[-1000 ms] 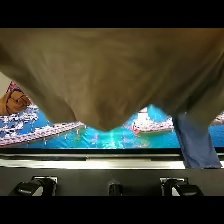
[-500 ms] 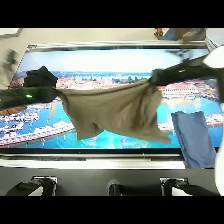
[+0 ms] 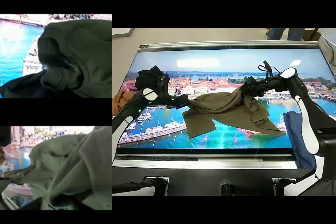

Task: Fold the shirts.

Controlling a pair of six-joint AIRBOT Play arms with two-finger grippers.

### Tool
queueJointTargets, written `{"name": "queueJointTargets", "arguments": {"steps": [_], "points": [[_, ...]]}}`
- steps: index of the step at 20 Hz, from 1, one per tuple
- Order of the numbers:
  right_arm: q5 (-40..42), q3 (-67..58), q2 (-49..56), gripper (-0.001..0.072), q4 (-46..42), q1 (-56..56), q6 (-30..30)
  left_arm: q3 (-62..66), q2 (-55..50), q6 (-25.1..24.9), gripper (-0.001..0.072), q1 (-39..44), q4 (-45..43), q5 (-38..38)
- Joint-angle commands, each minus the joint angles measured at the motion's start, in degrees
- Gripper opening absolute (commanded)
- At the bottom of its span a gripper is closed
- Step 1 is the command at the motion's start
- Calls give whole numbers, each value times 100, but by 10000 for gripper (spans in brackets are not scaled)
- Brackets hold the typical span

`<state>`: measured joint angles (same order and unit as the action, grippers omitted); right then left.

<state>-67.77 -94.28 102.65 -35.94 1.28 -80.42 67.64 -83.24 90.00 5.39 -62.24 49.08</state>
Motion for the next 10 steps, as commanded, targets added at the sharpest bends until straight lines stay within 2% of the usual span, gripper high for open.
{"name": "queueJointTargets", "arguments": {"steps": [1, 2, 3, 5, 7, 9, 10], "points": [[-227, -103, -212, 582, 46, -337, 240, 444, -282, -146, 565, -251, 59, 162], [-466, -116, -446, 586, -258, -588, 326, 702, -284, -310, 647, -463, -15, 494], [-717, -116, -669, 604, -706, -855, 306, 927, -284, -514, 646, -678, -127, 837], [-1541, -109, -1025, 601, -1812, -1421, 96, 1172, -284, -752, 597, -1097, -398, 1497], [-2358, -96, -1132, 586, -2688, -1869, -214, 1034, -308, -1102, 597, -1357, -444, 1980], [-2562, 105, -1169, 545, -2817, -2205, -590, 595, -319, -1858, 597, -1340, -361, 2057], [-2673, 229, -1189, 545, -2824, -2262, -590, 339, -332, -2295, 597, -1257, -319, 2039]]}}
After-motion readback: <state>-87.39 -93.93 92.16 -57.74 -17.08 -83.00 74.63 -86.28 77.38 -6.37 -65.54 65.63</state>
